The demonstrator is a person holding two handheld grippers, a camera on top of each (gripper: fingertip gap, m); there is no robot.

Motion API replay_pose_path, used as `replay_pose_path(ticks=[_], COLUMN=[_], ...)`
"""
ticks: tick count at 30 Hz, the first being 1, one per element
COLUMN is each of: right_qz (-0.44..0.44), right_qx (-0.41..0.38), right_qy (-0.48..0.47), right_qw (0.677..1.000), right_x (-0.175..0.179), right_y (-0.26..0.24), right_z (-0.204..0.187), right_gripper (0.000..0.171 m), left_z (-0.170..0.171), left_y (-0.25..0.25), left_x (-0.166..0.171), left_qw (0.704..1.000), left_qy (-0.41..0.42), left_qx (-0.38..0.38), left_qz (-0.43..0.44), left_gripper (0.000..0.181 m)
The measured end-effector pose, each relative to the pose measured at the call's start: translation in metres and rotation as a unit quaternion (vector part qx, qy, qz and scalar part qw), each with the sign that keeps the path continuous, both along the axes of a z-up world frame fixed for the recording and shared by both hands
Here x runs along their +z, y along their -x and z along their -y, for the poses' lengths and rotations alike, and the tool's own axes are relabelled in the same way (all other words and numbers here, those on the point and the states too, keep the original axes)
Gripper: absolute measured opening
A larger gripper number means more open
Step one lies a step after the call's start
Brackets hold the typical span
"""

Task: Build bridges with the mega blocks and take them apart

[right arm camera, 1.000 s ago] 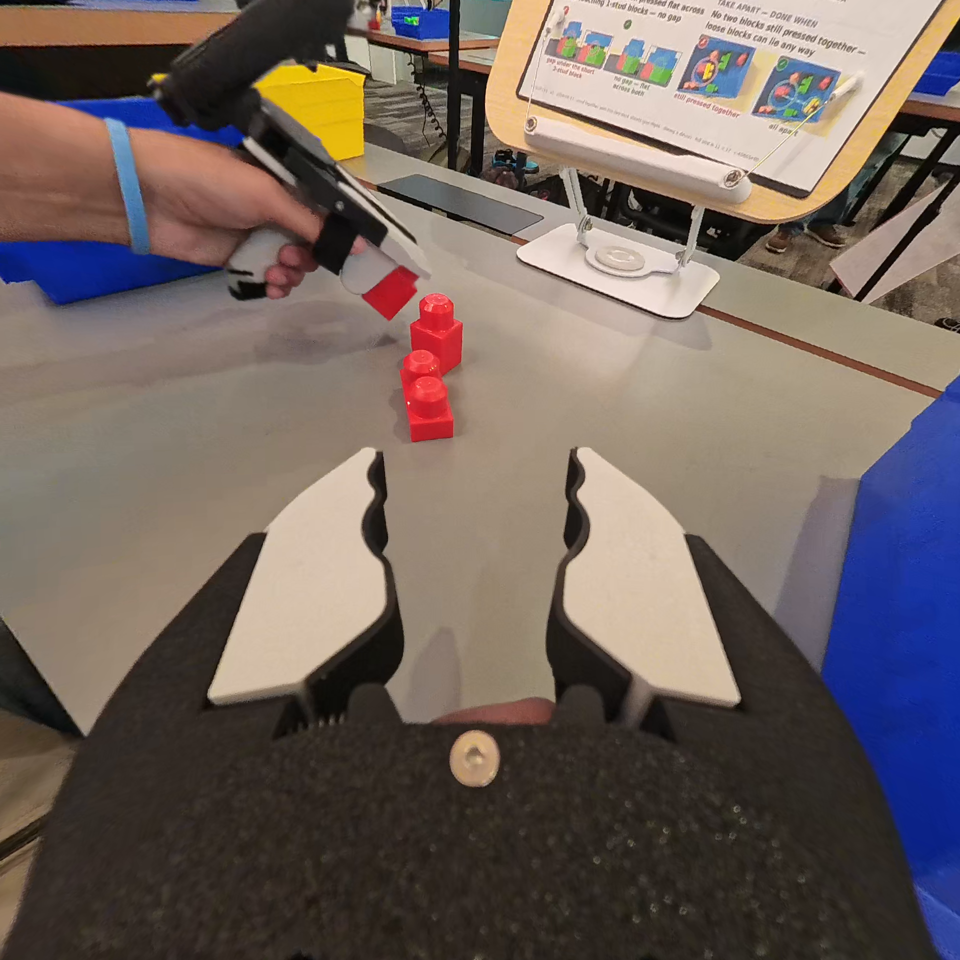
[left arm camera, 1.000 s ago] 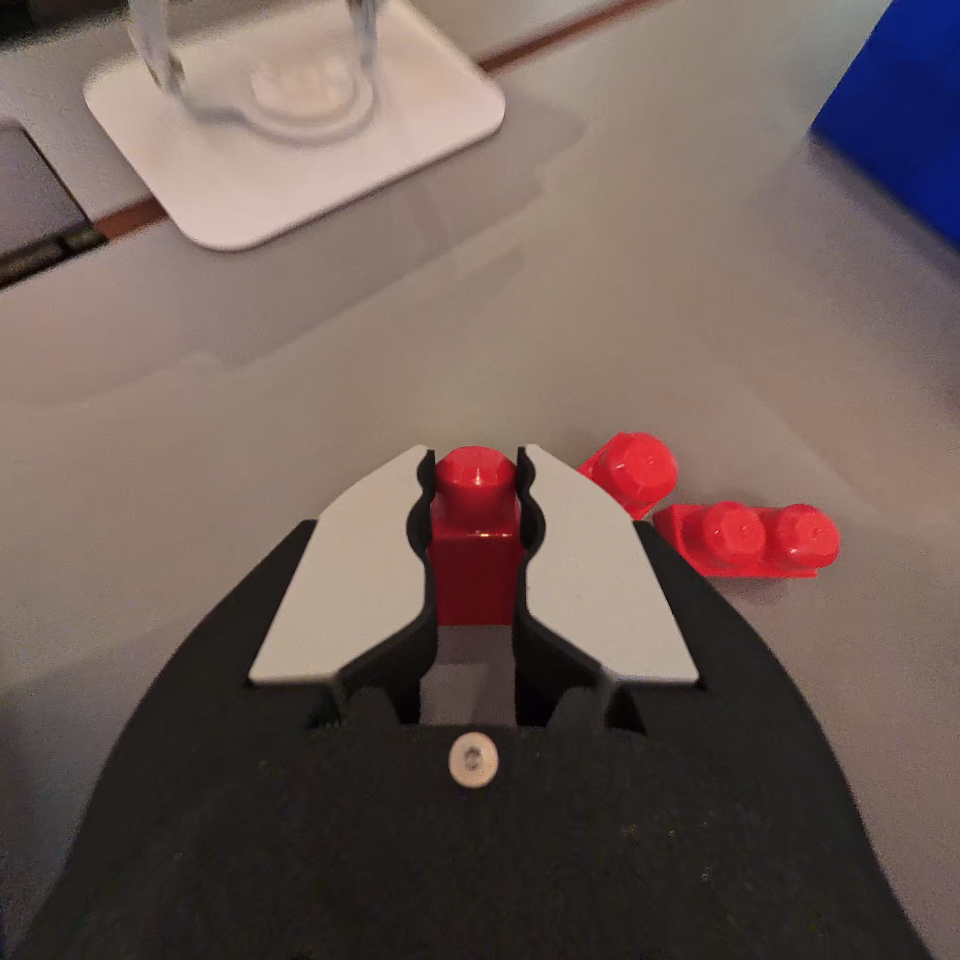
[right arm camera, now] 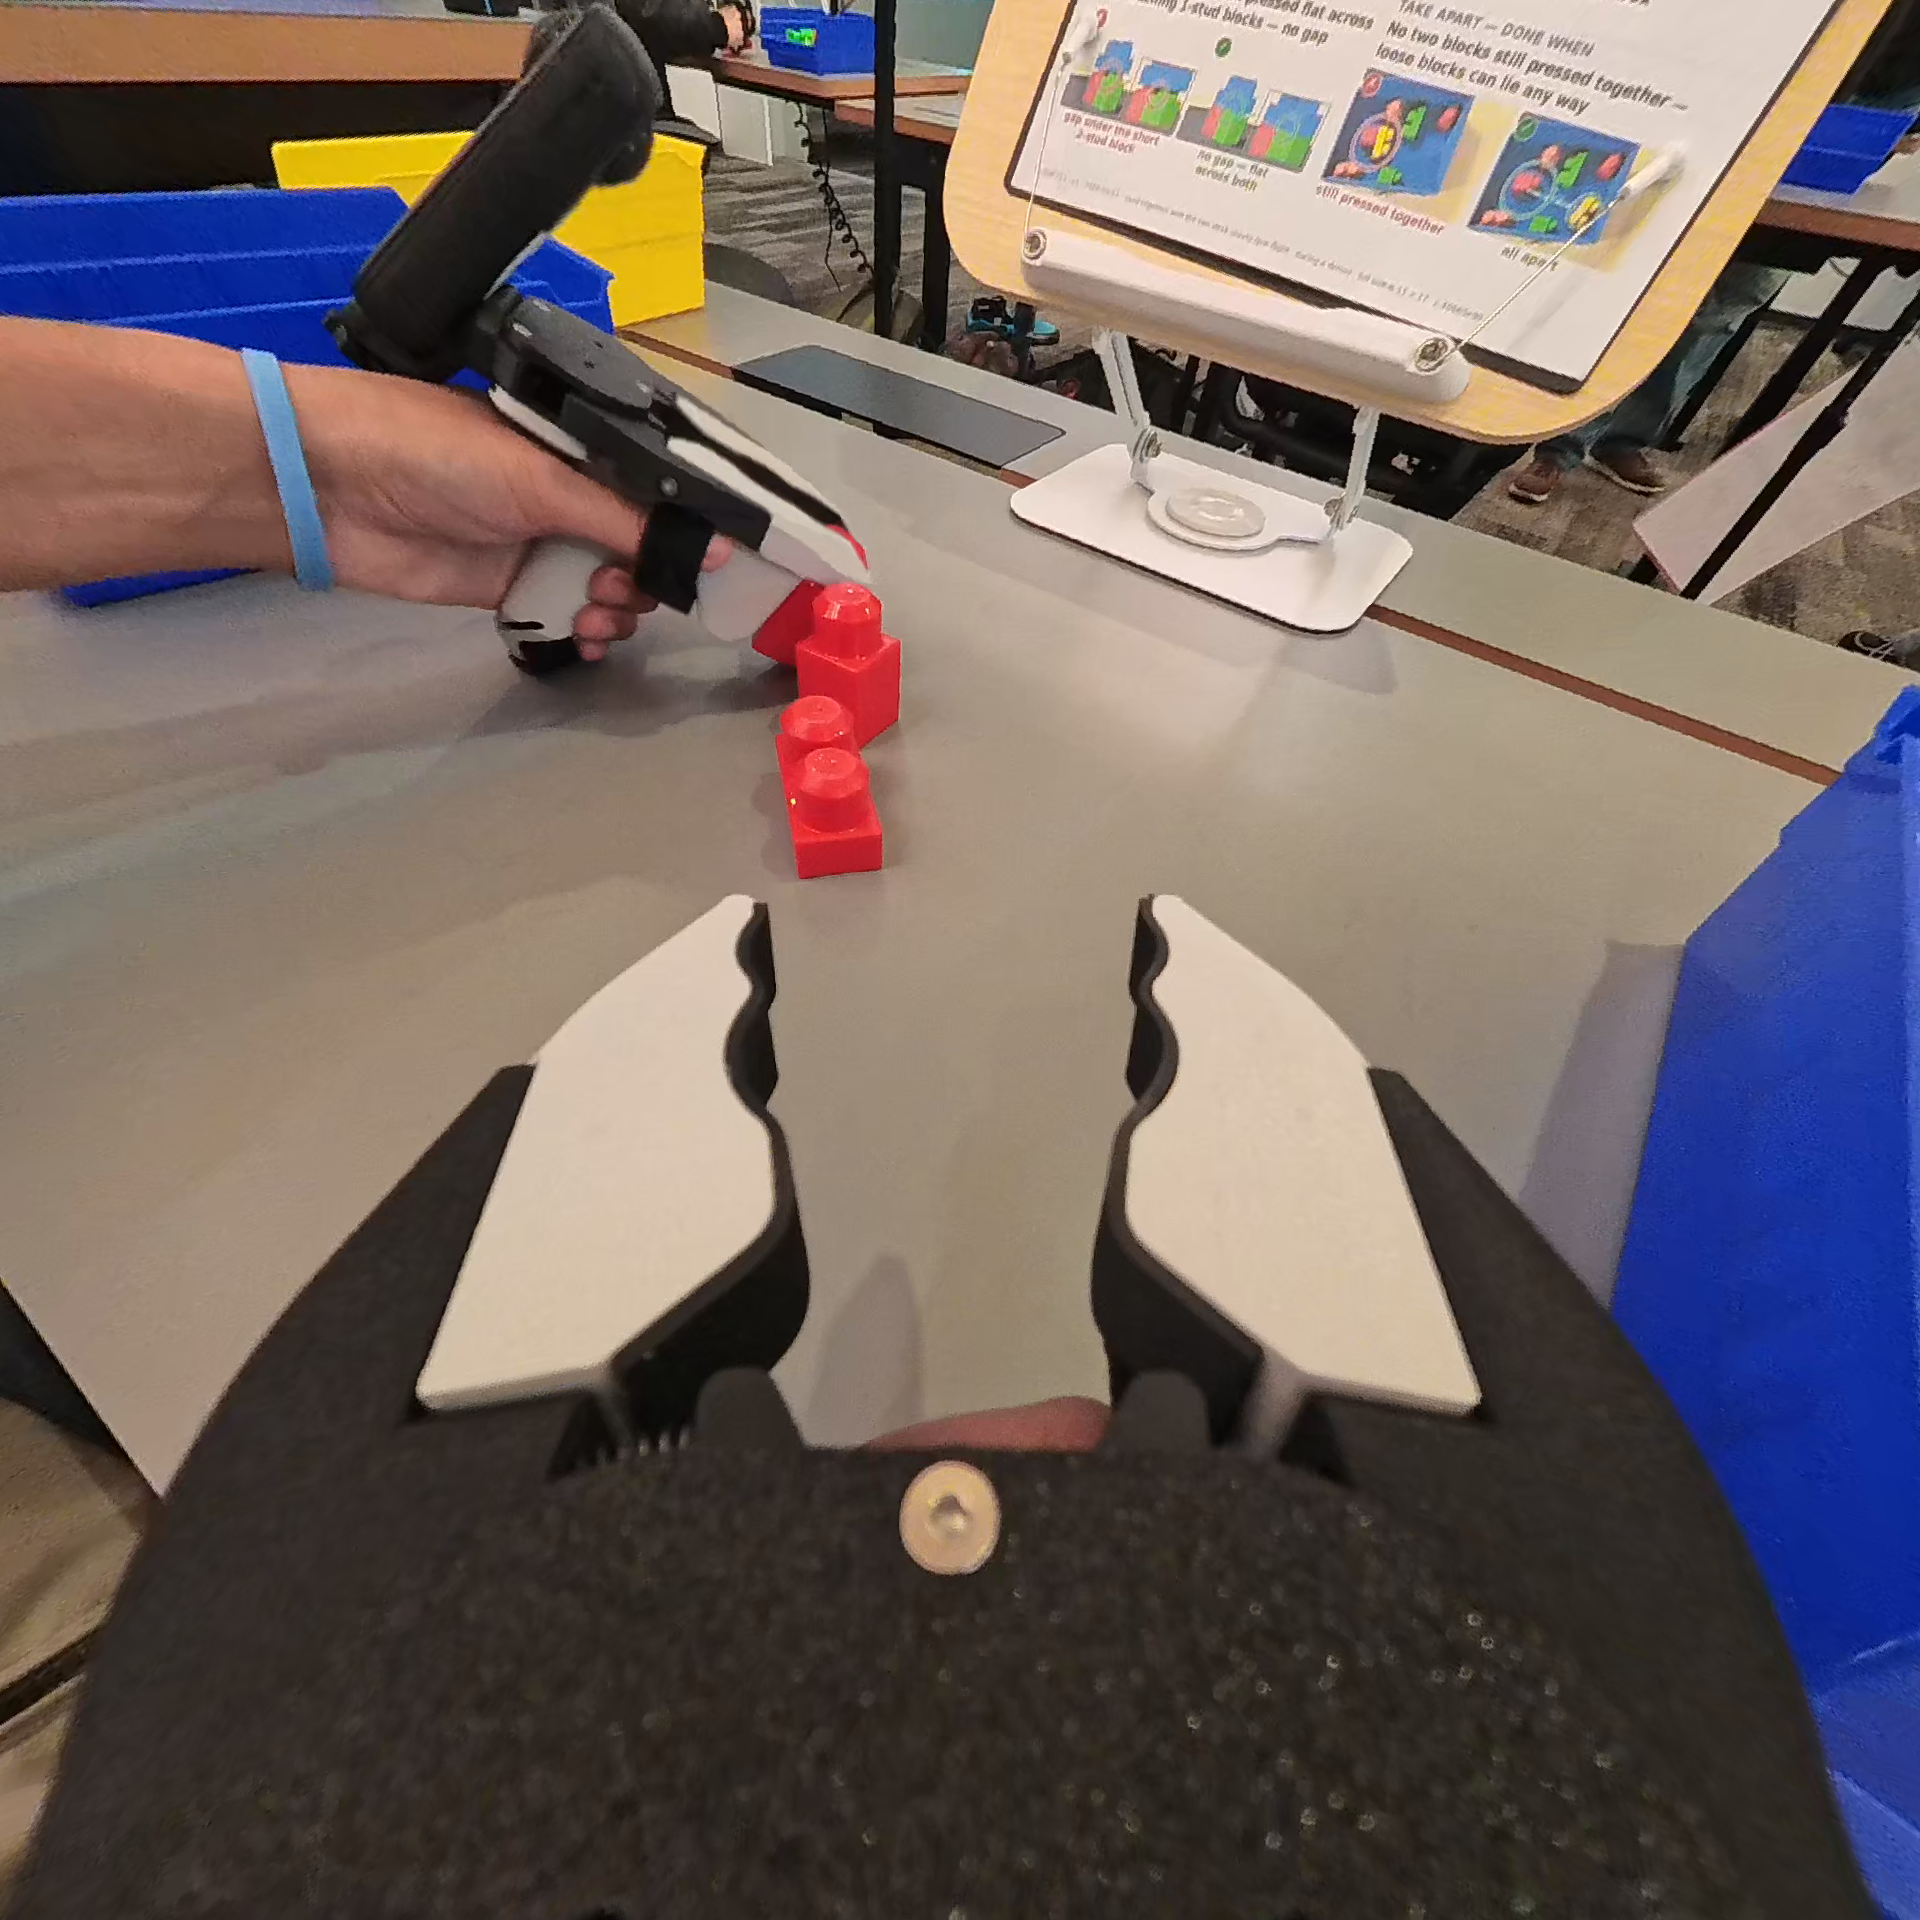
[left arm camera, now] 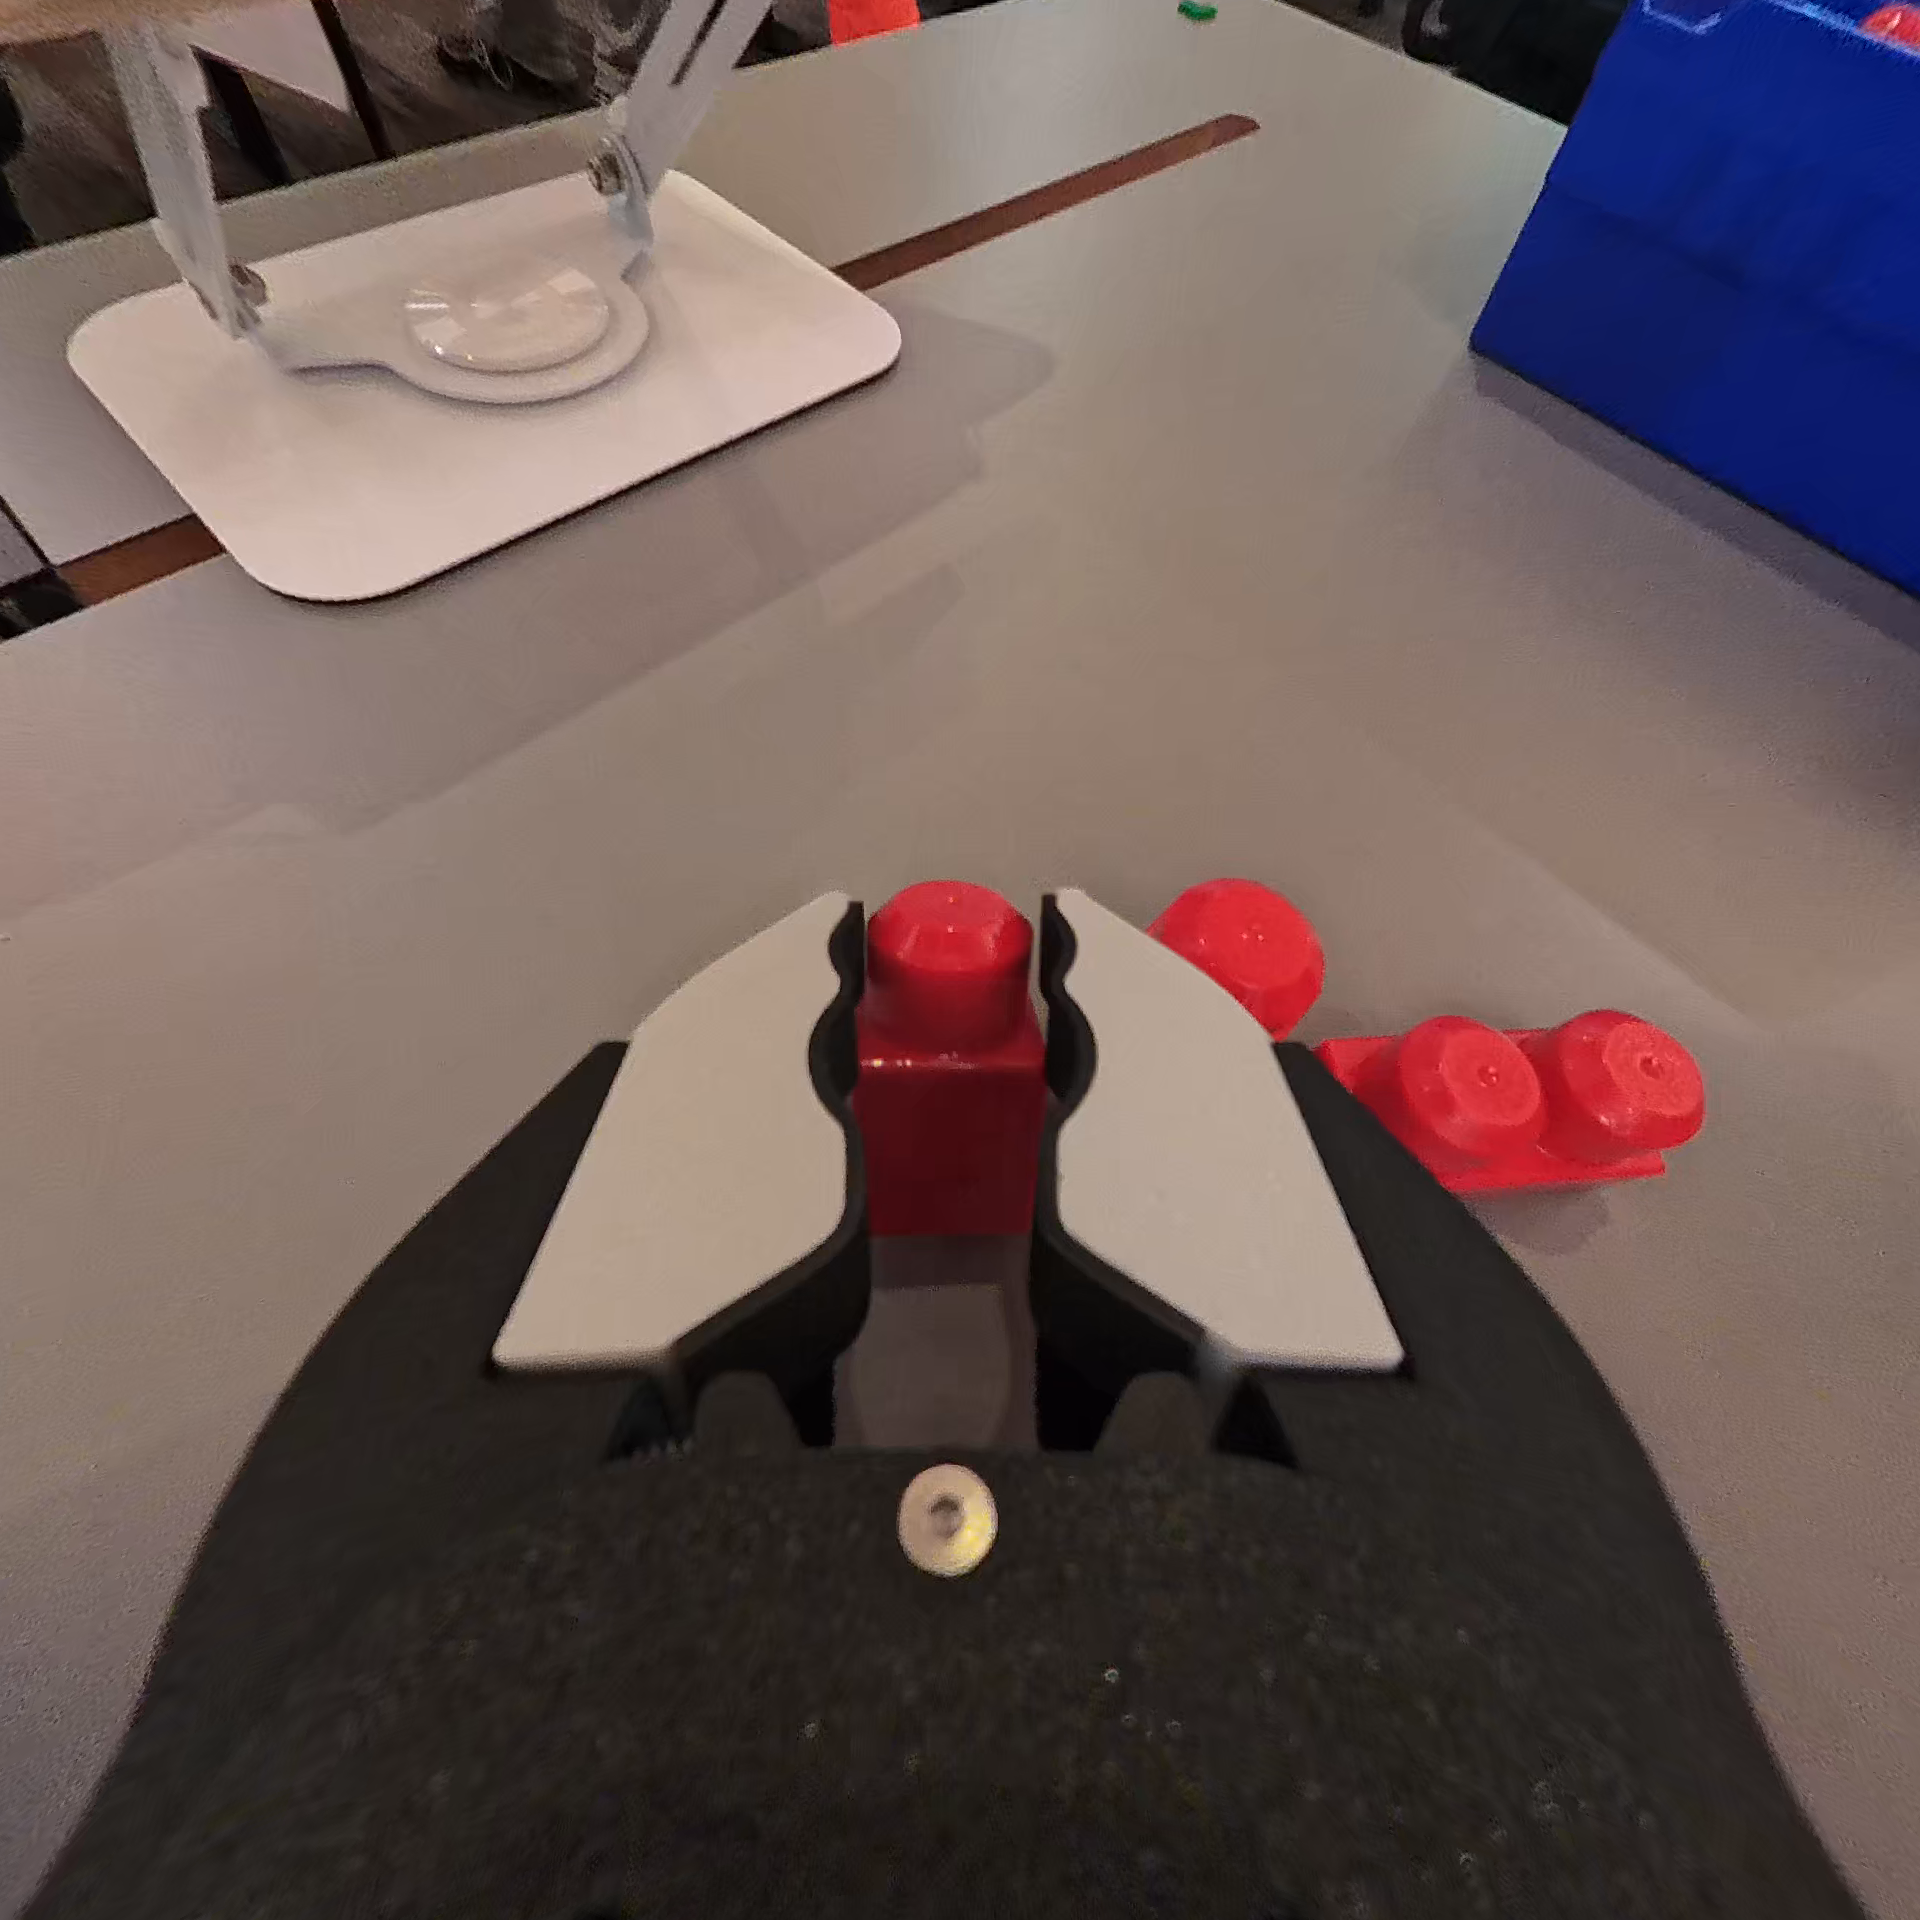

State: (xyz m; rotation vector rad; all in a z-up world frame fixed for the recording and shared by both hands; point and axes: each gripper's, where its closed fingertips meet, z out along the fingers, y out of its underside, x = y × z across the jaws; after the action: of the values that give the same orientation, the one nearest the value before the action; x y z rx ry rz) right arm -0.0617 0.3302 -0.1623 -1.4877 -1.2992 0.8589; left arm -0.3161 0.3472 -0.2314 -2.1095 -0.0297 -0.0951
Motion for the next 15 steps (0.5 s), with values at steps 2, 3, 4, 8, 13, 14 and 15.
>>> replay_pose_path(ticks=[2,3,4,8,13,14,15], right_qz=[0.0,0.0,0.0,0.001,0.0,0.0,0.0], right_qx=[0.0,0.0,0.0,0.001,0.003,0.003,0.004], right_qy=[0.0,0.0,0.0,0.0,-0.002,-0.001,-0.002], right_qw=[1.0,1.0,1.0,1.0,1.0,1.0,1.0], right_x=[0.0,0.0,0.0,0.0,0.001,0.001,0.001], right_y=[0.0,0.0,0.0,0.001,0.001,0.001,0.001], right_z=[0.0,0.0,0.0,0.001,0.003,0.004,0.004], right_gripper=[0.066,0.066,0.066,0.066,0.066,0.066,0.066], left_z=[0.003,0.005,0.007,0.016,0.036,0.04,0.044], left_y=[-0.002,-0.003,-0.004,-0.006,-0.01,-0.013,-0.016], left_x=[-0.003,-0.004,-0.004,-0.003,-0.005,-0.004,-0.004], left_qw=[1.0,1.0,1.0,1.0,1.0,1.0,1.0], left_qy=[0.008,0.011,0.012,0.012,0.018,0.017,0.017], left_qx=[-0.003,-0.006,-0.008,-0.008,-0.008,-0.01,-0.013], left_qz=[-0.006,-0.01,-0.011,0.002,0.005,0.008,0.01], left_gripper=[0.035,0.035,0.035,0.037,0.042,0.043,0.043])
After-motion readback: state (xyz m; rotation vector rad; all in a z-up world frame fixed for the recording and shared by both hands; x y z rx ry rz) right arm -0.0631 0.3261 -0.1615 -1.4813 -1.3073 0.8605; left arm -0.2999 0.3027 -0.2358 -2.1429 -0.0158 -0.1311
